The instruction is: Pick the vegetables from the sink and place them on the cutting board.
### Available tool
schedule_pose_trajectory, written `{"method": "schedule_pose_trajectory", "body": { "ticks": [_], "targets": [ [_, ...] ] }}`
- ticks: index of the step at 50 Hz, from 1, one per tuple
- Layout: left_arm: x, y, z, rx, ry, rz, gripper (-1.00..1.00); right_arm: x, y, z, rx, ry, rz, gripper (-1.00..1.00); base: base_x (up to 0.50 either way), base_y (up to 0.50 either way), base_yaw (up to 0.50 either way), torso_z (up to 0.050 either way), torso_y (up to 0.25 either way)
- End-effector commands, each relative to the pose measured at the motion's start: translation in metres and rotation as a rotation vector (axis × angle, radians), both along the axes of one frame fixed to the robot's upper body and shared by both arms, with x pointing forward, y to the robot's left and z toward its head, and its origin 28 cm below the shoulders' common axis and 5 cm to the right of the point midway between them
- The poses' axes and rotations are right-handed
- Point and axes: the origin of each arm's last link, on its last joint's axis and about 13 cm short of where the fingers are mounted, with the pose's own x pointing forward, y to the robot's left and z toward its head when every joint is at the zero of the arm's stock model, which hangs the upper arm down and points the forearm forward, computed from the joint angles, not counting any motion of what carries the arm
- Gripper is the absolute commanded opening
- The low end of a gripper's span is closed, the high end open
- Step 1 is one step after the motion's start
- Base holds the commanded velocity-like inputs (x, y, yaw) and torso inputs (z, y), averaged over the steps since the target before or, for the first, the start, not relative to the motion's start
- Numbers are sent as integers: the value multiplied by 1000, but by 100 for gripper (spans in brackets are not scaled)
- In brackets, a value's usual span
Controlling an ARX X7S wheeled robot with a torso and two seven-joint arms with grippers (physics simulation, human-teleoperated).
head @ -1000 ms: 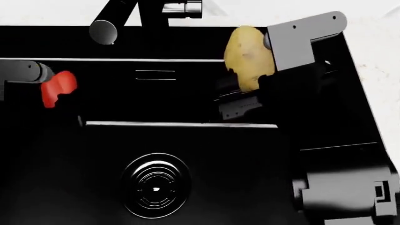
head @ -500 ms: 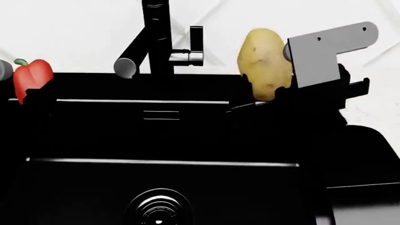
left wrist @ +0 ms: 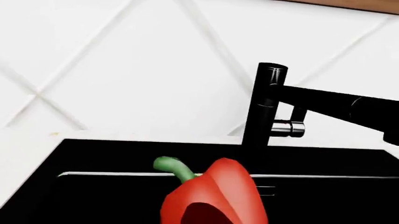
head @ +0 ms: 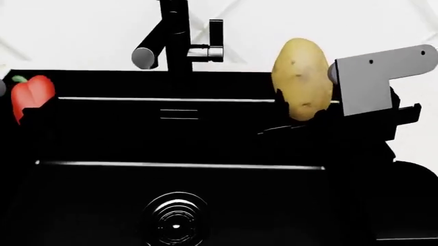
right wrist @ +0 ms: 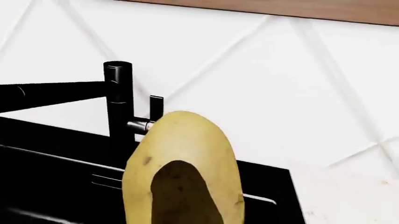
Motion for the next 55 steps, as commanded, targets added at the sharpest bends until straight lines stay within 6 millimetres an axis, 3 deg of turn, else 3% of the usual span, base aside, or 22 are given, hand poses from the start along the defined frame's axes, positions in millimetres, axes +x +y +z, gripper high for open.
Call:
{"method": "schedule_pose_trajectory", "body": {
  "ticks": [1,11,55],
  "targets": [
    [-8,3,-2,-14,5,9,-100,-8,-4,-4,12,-10,-23,-100,-500,0,0,0,0],
    [-13,1,0,-12,3,-4,-100,-10,-4,-8,10,-19,-11,-100,-417,-62,0,0,0],
    [-18,-7,-7,-13,11,-45,-100,-16,-5,-13,28,-17,-2,-100,-38,-500,0,0,0]
  ]
}}
